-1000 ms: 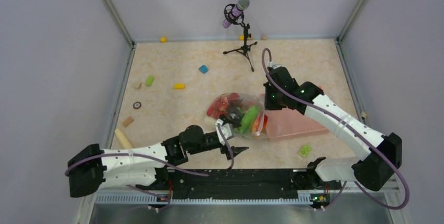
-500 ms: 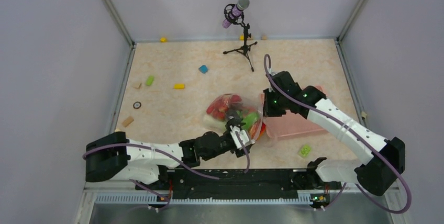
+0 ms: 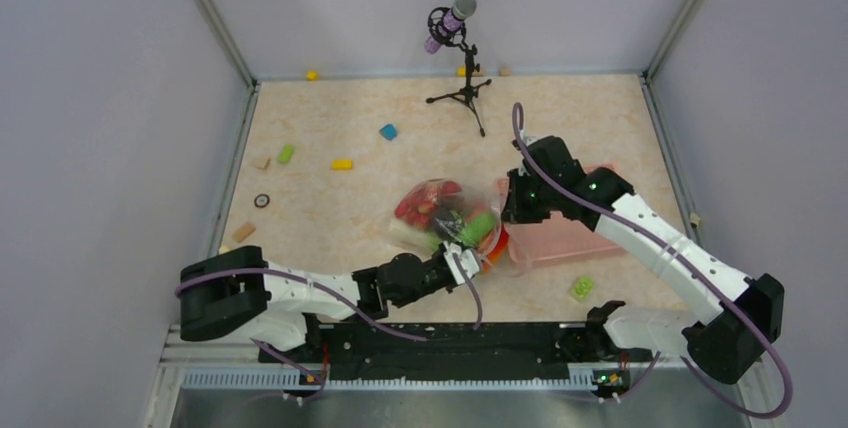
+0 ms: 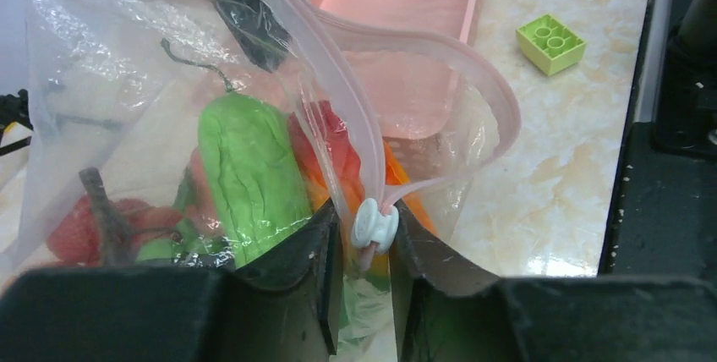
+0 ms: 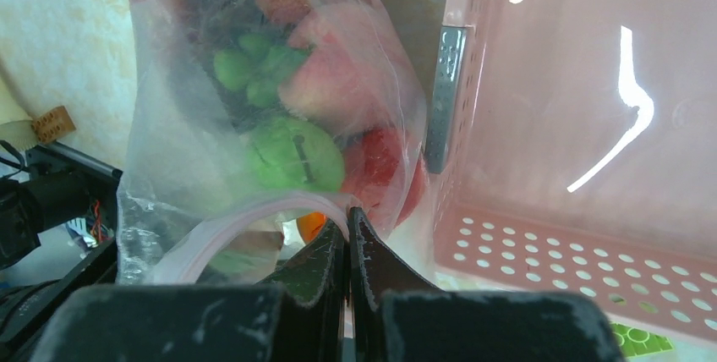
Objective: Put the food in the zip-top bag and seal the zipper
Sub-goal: Zip the zipper food storage bag at the center of the board.
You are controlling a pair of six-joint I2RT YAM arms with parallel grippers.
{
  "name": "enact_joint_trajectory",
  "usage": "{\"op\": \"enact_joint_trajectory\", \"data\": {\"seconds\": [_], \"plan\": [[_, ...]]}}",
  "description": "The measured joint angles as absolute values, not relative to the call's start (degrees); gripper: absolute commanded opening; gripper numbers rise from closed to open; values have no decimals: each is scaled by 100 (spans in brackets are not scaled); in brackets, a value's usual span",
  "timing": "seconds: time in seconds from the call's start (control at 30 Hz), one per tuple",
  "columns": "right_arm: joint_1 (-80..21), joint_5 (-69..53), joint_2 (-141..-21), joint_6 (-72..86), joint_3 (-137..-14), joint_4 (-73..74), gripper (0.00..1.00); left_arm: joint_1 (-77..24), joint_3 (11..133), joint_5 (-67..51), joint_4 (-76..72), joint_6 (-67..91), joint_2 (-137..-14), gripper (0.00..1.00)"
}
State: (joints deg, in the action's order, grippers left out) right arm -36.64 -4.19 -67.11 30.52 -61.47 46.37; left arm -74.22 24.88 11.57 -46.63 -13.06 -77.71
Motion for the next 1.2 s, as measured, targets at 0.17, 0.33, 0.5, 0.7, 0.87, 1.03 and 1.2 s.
{"op": "enact_joint_trajectory", "data": {"seconds": [0.17, 0.33, 0.5, 0.7, 0.87, 1.03, 1.2], "plan": [[-3610, -423, -6641, 3033, -6062, 4650, 0, -7426, 2322, 1090, -4700, -1238, -7535, 0], [-3485, -349, -6541, 2950, -6062, 4659, 31, -7426, 2314, 1050, -4497, -1118, -7148, 0], [-3435, -266, -6235, 2515, -6045, 4519, 58, -7424, 2624, 1175, -3188, -674, -6440, 0], [-3430, -333, -4915, 2200, -5579, 3343, 82, -7424, 3721, 1643, -1192, 381, -5625, 0], [-3430, -954, -3428, 2005, -4801, 1925, 92, -7432, 4346, 2001, 469, 1341, -5269, 0], [-3430, -2115, -2668, 1800, -4150, 679, 88, -7432, 4534, 2244, 1636, 1800, -5011, 0], [-3433, -3575, -3135, 1761, -4128, 8, 81, -7432, 4746, 2349, 2145, 1887, -4873, 0]]}}
